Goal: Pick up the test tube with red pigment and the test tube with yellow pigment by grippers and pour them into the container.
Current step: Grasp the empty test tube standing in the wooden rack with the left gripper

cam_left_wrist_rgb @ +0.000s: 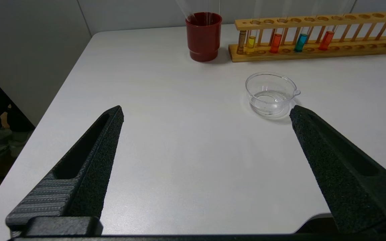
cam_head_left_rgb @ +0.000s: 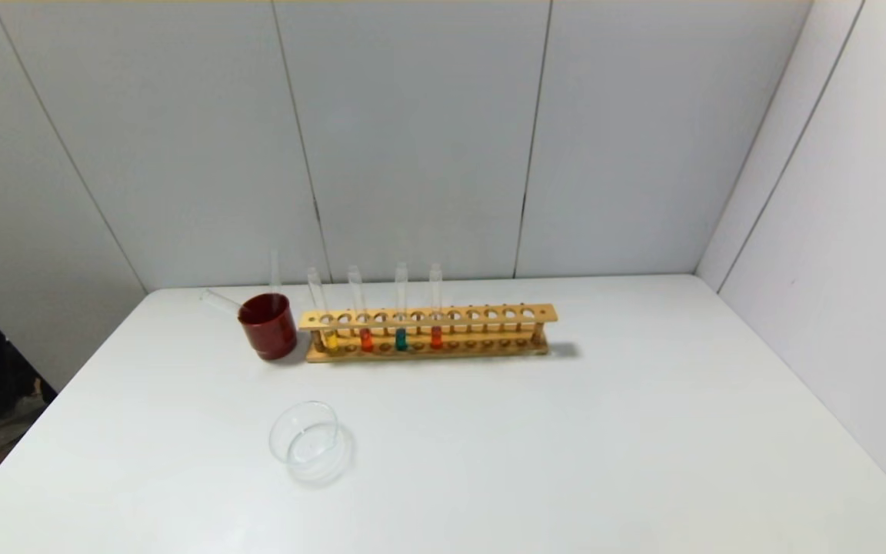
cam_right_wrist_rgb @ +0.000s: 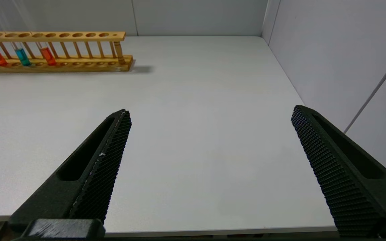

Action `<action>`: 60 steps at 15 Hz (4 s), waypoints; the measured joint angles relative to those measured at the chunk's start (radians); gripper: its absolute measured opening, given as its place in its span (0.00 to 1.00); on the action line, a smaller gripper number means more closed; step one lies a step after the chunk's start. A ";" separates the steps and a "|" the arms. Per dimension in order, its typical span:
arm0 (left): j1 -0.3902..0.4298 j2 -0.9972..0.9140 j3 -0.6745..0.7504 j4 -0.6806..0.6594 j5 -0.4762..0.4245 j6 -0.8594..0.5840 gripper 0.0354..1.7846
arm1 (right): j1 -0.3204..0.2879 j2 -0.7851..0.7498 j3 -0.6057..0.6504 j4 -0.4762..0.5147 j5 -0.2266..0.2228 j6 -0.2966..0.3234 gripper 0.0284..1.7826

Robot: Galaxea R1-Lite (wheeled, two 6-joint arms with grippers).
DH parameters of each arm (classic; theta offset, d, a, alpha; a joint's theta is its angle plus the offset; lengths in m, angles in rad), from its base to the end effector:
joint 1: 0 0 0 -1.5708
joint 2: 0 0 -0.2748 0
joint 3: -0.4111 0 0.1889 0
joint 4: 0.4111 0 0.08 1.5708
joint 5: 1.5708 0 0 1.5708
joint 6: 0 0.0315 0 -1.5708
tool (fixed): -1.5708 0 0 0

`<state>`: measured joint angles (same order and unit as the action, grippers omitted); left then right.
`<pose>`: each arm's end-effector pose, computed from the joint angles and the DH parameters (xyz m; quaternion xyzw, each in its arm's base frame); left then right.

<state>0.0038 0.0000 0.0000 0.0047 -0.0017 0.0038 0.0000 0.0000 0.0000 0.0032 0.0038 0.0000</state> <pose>0.0099 0.0000 0.0750 0.0019 0.0024 0.0010 1.0000 0.0099 0.0001 0.0751 0.0000 0.0016 0.0019 1.0000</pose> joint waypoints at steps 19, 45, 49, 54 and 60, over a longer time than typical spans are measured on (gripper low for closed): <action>-0.001 0.354 -0.447 0.122 -0.040 -0.001 0.98 | 0.000 0.000 0.000 0.000 0.000 0.000 0.98; -0.152 1.789 -0.819 -0.732 -0.132 -0.151 0.98 | 0.000 0.000 0.000 0.000 0.000 0.000 0.98; -0.175 1.887 -0.826 -0.822 -0.130 -0.150 0.98 | 0.000 0.000 0.000 0.000 0.000 0.000 0.98; -0.199 1.983 -0.866 -0.846 -0.125 -0.153 0.98 | 0.000 0.000 0.000 0.000 0.000 0.000 0.98; -0.199 2.047 -0.925 -0.846 -0.114 -0.151 0.98 | 0.000 0.000 0.000 0.000 0.000 0.000 0.98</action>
<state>-0.1951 2.0470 -0.9247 -0.8417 -0.1157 -0.1477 0.0000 0.0000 0.0000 0.0032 0.0043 0.0000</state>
